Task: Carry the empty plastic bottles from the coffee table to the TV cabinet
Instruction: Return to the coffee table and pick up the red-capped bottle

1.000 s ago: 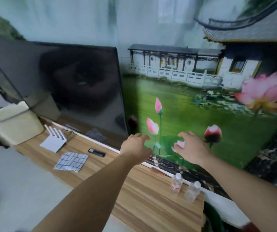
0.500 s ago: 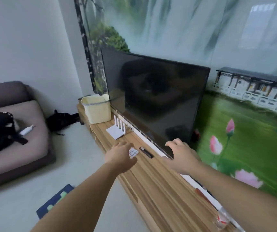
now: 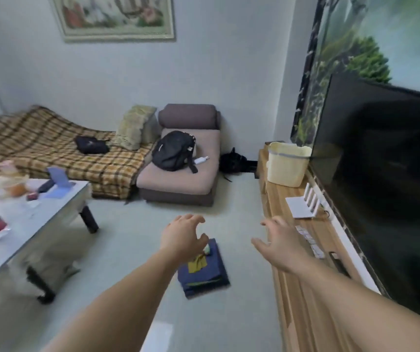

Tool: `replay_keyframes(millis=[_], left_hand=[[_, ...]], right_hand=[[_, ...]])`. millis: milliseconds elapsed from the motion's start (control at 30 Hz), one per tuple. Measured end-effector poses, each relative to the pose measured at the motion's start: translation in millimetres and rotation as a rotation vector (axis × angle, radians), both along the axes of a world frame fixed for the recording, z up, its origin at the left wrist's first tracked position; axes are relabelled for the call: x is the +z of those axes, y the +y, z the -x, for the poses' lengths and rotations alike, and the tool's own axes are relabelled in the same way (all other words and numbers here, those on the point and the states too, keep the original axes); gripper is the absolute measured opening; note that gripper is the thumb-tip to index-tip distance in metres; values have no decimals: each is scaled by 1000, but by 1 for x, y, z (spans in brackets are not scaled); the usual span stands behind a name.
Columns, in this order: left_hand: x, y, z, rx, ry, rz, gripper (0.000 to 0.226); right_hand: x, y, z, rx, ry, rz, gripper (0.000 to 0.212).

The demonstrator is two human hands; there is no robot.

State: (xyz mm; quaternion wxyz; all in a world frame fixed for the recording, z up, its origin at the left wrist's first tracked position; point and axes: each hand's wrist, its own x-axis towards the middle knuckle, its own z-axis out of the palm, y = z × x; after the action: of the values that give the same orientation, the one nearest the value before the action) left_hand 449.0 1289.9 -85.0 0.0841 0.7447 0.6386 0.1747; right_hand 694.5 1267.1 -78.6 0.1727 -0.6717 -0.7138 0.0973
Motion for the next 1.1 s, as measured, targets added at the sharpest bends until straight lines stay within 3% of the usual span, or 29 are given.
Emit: replay_keyframes(millis=[267, 633, 1100], left_hand=[[20, -118, 64, 382, 42, -34, 42], [26, -280, 182, 794, 53, 66, 44], [29, -371, 314, 907, -19, 14, 41]], right_hand=[[11, -21, 79, 346, -2, -25, 58], [36, -99, 259, 813, 21, -72, 58], [37, -184, 401, 904, -66, -75, 44]])
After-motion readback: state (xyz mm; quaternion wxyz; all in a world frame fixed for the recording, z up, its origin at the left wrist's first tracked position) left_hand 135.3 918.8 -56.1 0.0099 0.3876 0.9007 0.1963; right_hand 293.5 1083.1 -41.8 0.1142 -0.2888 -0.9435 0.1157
